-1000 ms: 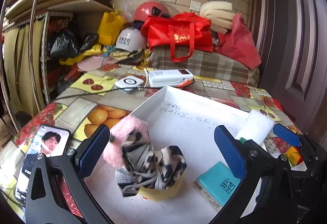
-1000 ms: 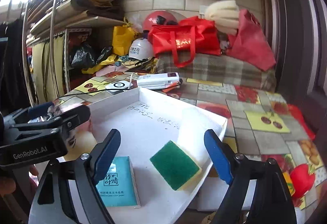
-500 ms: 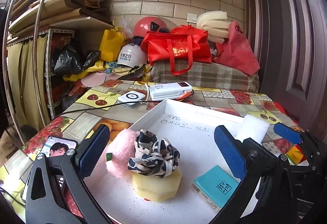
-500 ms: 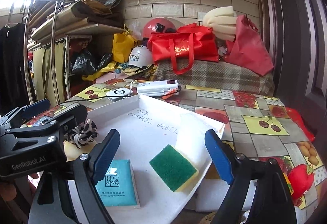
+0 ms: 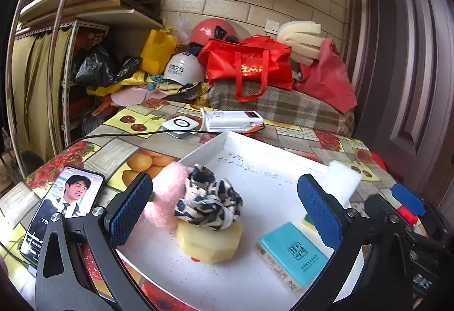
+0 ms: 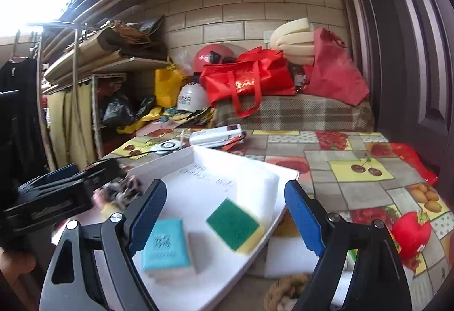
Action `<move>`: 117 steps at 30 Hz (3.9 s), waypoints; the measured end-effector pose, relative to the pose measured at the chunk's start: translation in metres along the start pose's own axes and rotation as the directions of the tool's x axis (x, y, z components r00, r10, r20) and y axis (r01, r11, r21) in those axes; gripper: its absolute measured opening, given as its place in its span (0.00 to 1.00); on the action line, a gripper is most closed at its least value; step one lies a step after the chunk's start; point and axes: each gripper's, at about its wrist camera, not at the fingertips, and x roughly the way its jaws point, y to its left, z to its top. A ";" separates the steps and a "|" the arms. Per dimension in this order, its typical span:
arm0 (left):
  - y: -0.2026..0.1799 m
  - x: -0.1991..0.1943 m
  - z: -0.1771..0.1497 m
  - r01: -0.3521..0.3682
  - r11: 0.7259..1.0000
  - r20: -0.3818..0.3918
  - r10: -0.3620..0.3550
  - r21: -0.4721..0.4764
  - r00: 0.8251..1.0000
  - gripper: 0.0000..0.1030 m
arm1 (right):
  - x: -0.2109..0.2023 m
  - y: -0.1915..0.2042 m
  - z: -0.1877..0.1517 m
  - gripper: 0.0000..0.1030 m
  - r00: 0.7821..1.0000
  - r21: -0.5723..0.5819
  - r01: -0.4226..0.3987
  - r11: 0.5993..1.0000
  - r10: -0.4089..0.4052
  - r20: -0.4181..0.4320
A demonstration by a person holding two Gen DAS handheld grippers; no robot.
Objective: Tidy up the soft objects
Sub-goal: 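Grasp the white cloth with the left tool while the right tool grasps the red apple plush, then carry the white cloth and red apple plush over the white box with both tools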
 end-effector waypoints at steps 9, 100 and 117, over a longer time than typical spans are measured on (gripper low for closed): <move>-0.033 -0.013 -0.008 0.052 0.991 0.012 -0.054 0.121 0.998 1.00 | -0.059 -0.043 -0.011 0.83 0.998 0.052 0.030 0.998 -0.033 0.046; -0.154 -0.041 -0.045 0.431 0.856 -0.168 -0.398 0.286 0.902 0.51 | -0.081 -0.119 -0.022 0.55 0.993 0.254 0.107 0.961 -0.088 -0.082; -0.132 -0.038 -0.039 0.398 0.873 -0.156 -0.367 0.284 0.917 0.51 | -0.071 -0.102 -0.020 0.55 0.993 0.201 0.087 0.976 -0.068 -0.101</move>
